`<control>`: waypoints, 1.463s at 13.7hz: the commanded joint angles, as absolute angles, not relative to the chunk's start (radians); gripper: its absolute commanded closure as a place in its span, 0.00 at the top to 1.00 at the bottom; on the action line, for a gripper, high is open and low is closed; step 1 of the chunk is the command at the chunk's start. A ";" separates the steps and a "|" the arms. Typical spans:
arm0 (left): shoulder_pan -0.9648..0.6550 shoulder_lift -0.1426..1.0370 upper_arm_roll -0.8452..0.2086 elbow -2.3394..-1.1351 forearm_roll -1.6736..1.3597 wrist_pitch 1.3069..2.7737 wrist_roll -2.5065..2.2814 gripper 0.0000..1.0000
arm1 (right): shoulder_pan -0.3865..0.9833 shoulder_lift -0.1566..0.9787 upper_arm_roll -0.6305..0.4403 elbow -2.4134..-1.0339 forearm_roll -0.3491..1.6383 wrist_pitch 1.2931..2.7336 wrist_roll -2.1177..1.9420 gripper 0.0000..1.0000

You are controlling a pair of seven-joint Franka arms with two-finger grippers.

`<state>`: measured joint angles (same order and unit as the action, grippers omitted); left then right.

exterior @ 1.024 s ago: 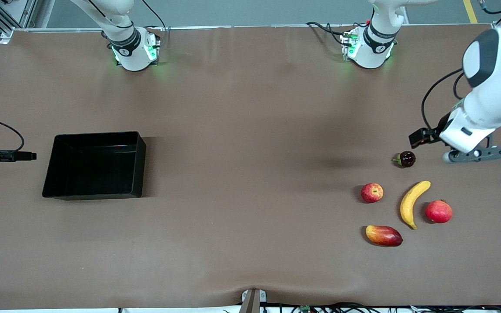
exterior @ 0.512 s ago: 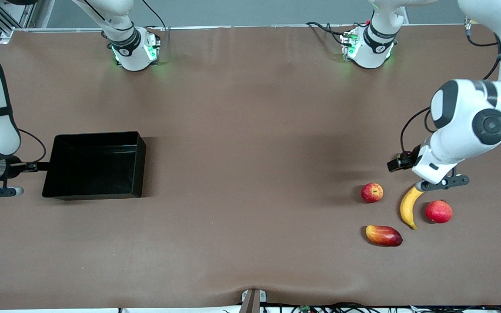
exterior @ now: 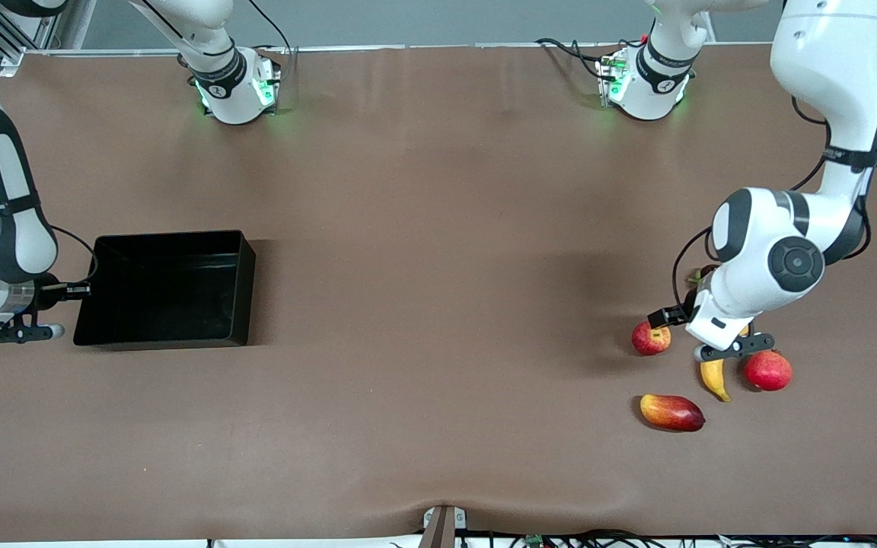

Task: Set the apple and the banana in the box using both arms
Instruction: 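Grasp the small red apple with the left gripper while the right gripper nears the box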

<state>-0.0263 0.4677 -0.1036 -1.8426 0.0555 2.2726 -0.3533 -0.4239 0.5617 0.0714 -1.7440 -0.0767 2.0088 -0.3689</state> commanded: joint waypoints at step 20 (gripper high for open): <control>-0.048 0.540 -0.106 -1.733 0.003 2.246 -0.382 0.00 | 0.308 0.488 0.075 -1.598 0.385 1.868 0.280 0.00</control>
<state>-0.0456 0.6259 -0.1084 -1.7220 0.0161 2.3222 -0.3710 0.2414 0.4876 0.0893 -1.5784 0.3543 1.8074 0.2429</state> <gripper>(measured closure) 0.273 0.947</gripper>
